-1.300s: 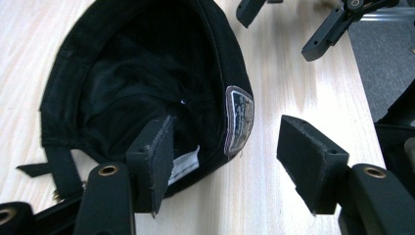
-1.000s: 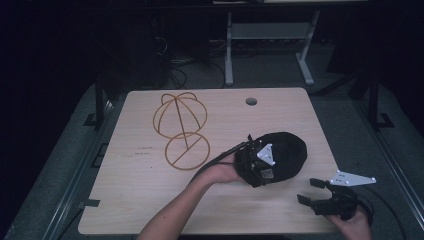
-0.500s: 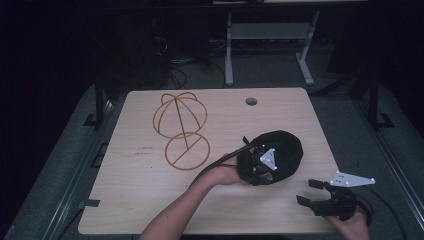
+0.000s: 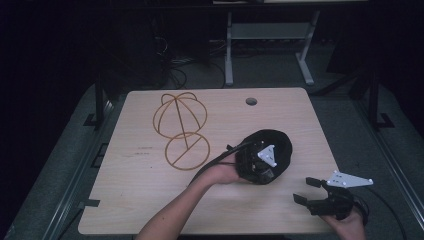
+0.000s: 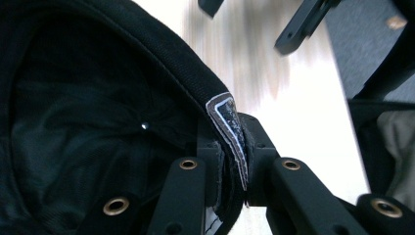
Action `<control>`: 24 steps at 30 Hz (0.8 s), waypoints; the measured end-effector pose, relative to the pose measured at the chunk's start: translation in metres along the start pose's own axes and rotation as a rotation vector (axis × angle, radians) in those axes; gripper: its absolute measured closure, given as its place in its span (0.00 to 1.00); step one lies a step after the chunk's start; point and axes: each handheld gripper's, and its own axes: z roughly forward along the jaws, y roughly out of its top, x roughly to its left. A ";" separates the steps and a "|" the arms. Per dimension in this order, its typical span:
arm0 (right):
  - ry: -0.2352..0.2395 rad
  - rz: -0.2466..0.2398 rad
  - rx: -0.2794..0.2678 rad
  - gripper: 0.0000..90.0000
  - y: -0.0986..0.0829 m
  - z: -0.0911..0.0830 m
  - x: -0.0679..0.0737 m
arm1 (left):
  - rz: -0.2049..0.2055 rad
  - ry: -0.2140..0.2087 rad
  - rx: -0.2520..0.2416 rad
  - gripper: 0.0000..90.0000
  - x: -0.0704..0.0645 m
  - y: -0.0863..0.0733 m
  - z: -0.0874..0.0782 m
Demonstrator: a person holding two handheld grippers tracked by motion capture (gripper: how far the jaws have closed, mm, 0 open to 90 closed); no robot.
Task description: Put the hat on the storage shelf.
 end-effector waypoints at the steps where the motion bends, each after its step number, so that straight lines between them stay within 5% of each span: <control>1: -0.001 -0.003 -0.001 0.16 0.001 0.000 0.001 | -0.005 -0.001 -0.011 0.90 0.001 0.000 -0.003; 15: 0.039 -0.034 -0.087 0.16 0.025 0.010 0.010 | -0.082 -0.013 -0.178 0.90 0.006 0.000 -0.056; 24: 0.085 -0.046 -0.146 0.16 0.048 0.022 0.010 | -0.083 -0.045 -0.246 0.90 0.006 0.007 -0.075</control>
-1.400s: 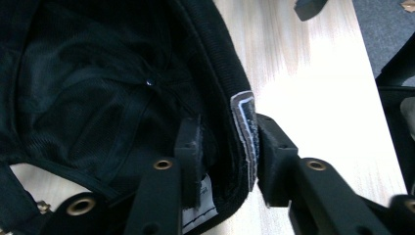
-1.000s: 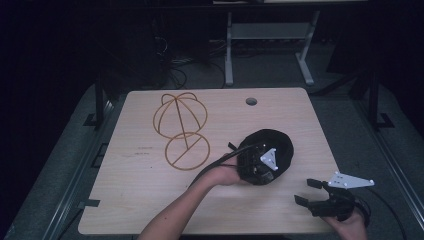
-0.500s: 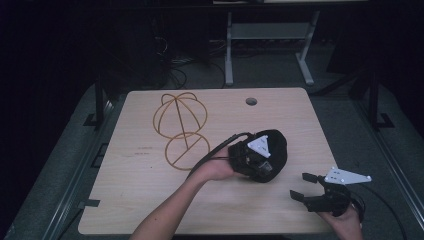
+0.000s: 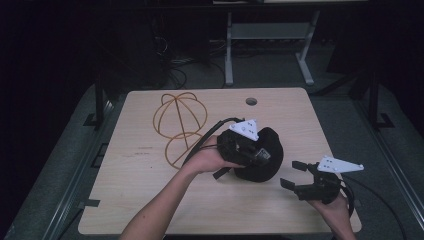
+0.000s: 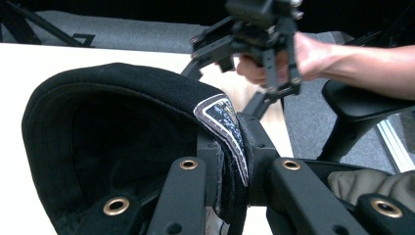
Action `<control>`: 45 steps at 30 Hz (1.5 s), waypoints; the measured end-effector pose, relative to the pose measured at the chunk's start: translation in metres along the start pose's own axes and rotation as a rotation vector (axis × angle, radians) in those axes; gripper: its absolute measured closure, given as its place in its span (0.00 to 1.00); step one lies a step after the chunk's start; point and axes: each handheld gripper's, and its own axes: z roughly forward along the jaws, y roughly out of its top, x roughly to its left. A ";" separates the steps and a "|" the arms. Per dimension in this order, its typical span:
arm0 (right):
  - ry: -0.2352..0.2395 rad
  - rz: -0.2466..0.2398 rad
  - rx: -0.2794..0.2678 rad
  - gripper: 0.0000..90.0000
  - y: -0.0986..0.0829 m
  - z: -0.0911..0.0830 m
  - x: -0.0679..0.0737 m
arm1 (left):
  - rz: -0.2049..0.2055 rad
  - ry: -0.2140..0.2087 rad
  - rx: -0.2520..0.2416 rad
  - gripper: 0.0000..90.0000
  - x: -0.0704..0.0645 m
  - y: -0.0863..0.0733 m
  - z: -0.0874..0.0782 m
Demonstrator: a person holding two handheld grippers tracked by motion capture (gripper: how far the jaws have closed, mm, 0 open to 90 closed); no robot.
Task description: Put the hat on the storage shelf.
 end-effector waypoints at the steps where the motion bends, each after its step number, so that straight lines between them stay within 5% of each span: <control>1: 0.006 0.002 -0.008 0.17 0.001 0.001 0.000 | 0.008 -0.006 0.002 0.90 -0.002 0.002 0.000; 10: 0.036 -0.013 -0.062 0.28 0.009 0.006 -0.002 | 0.090 -0.098 0.021 0.90 -0.016 0.017 0.011; 16: 0.096 -0.021 -0.084 0.53 0.008 0.002 -0.001 | 0.139 -0.124 0.035 0.91 -0.022 0.028 0.015; 25: 0.117 -0.058 -0.131 0.96 0.009 -0.002 0.002 | 0.135 -0.116 0.017 0.91 -0.024 0.025 0.005; 33: 0.107 -0.042 -0.144 0.99 0.012 -0.010 0.001 | 0.111 -0.093 -0.013 0.87 -0.022 0.011 -0.006; 45: 0.073 -0.084 -0.091 1.00 0.034 -0.020 0.005 | 0.088 0.041 0.023 0.68 -0.024 -0.018 -0.023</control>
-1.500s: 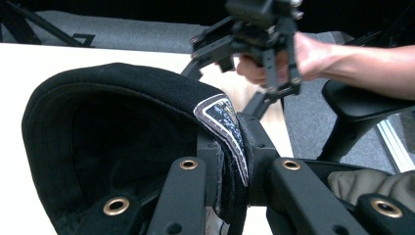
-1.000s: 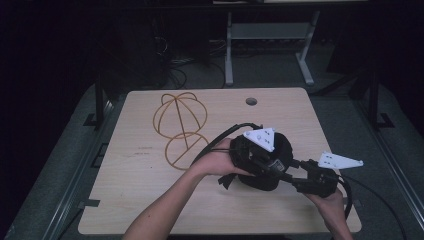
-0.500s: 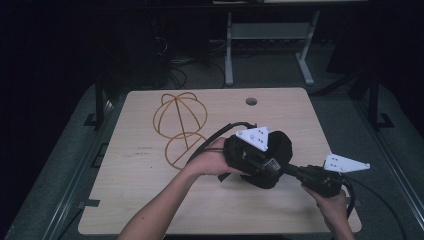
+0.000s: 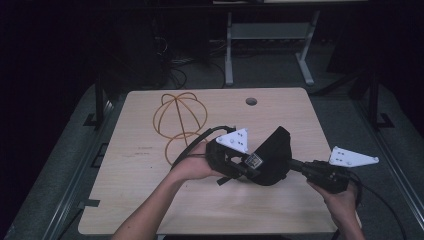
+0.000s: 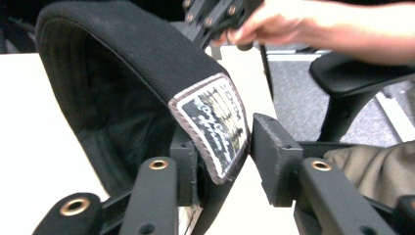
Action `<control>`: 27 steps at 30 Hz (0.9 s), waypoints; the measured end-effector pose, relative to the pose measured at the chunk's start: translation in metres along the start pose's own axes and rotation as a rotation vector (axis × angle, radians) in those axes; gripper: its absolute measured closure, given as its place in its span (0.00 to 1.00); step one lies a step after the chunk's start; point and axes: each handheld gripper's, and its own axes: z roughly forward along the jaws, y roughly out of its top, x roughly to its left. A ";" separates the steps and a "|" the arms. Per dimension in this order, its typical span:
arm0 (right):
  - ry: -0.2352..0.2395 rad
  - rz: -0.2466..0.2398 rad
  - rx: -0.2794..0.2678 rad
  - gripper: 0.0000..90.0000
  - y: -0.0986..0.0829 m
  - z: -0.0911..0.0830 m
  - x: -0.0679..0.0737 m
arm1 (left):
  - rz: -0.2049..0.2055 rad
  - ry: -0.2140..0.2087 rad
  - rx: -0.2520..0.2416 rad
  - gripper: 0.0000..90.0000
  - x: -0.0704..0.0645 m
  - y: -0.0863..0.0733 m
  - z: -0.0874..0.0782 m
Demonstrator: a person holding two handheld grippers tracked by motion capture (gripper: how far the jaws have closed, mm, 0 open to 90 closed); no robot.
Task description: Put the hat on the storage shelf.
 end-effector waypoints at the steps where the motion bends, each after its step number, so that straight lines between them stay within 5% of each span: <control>1: -0.003 -0.008 0.004 1.00 0.002 0.000 0.000 | -0.006 0.004 -0.004 0.67 -0.001 -0.001 -0.001; 11: -0.029 -0.064 0.031 1.00 0.019 -0.007 0.002 | -0.025 0.108 -0.024 0.48 -0.008 -0.022 -0.021; 27: -0.042 -0.098 0.048 1.00 0.056 -0.016 -0.003 | -0.088 0.194 -0.025 0.43 -0.021 -0.075 -0.040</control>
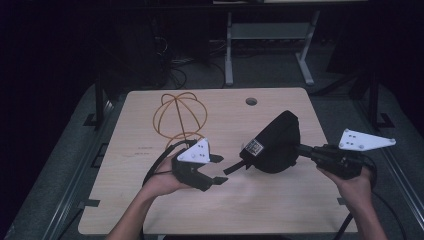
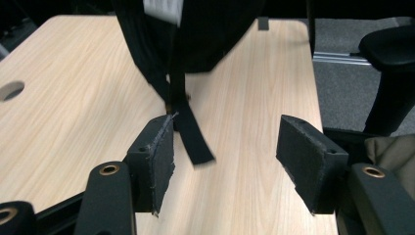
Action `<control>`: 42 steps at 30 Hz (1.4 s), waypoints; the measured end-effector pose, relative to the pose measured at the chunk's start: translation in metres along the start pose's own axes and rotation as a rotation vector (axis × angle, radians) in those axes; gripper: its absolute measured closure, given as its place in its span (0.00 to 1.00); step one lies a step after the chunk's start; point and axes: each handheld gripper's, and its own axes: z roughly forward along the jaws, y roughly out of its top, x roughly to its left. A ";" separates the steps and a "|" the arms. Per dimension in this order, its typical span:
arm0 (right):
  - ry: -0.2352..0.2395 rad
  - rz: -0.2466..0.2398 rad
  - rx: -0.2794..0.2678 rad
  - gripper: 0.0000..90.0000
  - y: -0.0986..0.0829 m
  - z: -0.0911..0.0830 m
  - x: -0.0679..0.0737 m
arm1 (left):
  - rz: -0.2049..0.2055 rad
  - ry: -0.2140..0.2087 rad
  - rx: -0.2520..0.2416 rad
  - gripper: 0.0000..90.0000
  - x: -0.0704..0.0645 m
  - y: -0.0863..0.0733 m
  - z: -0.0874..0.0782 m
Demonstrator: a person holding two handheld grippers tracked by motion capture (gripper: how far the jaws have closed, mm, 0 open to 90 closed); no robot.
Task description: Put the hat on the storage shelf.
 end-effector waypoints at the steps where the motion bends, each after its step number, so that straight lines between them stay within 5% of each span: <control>1: 0.000 -0.006 0.001 1.00 0.003 0.000 -0.001 | -0.006 0.006 -0.004 0.43 -0.001 -0.004 -0.001; 12: 0.014 -0.035 0.016 1.00 0.036 0.016 -0.004 | -0.007 0.040 0.026 0.41 -0.010 -0.033 -0.003; 27: 0.080 -0.092 0.027 1.00 0.089 0.058 0.003 | -0.041 0.062 0.056 0.40 -0.014 -0.065 0.009; 42: 0.162 -0.150 0.053 1.00 0.132 0.101 0.017 | -0.026 0.036 0.069 0.39 -0.018 -0.065 0.017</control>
